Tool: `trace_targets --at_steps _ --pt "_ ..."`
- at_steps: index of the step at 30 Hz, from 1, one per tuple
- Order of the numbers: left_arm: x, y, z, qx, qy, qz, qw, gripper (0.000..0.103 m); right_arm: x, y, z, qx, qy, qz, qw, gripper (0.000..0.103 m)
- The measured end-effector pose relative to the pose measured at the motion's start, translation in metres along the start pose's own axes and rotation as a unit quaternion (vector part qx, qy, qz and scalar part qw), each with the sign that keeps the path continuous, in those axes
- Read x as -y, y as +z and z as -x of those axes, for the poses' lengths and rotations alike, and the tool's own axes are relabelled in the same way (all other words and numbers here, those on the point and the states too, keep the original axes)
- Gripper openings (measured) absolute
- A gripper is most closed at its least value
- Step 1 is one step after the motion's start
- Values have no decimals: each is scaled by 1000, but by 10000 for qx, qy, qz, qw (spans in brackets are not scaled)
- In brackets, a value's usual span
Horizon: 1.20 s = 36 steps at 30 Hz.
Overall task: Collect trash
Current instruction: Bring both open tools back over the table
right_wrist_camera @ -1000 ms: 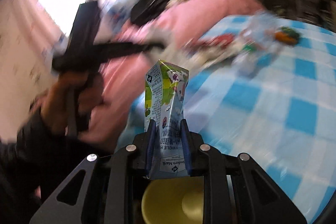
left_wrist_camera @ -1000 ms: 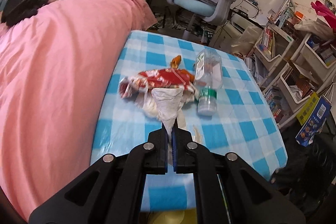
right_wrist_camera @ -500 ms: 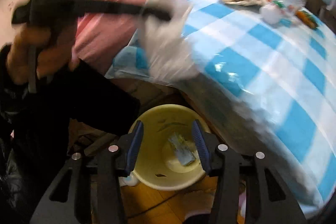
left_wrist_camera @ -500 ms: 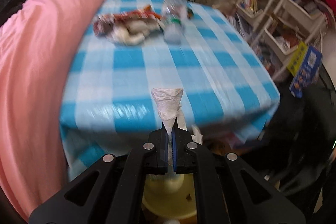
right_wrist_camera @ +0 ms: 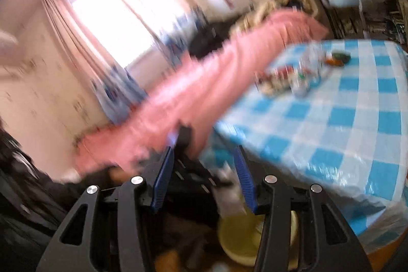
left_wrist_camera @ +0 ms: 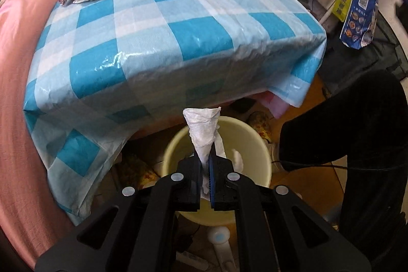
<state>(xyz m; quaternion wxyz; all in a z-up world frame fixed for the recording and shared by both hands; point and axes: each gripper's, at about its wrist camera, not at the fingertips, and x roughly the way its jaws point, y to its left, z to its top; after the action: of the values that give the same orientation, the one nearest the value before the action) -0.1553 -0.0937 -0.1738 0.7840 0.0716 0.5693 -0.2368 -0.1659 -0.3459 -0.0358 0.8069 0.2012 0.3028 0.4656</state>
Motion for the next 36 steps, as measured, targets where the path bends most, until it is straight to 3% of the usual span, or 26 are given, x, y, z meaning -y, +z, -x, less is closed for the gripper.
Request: trace_targets --at_steps 4,9,14,18,19,23,27,36 --pt "7 0 -3 -65 -127 -118 9998 4 -11 9 4 318 -901 298 9950 72" --pt "24 3 -4 -45 -285 -506 9983 8 14 14 -24 389 -2053 182 9778 74" --pt "26 25 22 760 202 -519 9956 26 35 11 -47 157 -2748 161 9612 74" --pt "6 52 47 1649 798 -9 9831 51 43 10 -62 -104 -3301 258 9435 77" --pt "-3 62 53 1894 963 190 9770 52 43 9 -62 -133 -3368 288 9410 77" --pt "-31 91 61 2235 1369 699 9625 52 49 14 -78 -196 -3460 475 9368 77" --pt "-61 117 66 2457 1550 1045 9511 52 63 19 -92 -255 -3434 444 9378 77" --pt "-87 138 61 2430 1850 1125 9455 52 72 24 -97 -154 -3235 233 9458 77"
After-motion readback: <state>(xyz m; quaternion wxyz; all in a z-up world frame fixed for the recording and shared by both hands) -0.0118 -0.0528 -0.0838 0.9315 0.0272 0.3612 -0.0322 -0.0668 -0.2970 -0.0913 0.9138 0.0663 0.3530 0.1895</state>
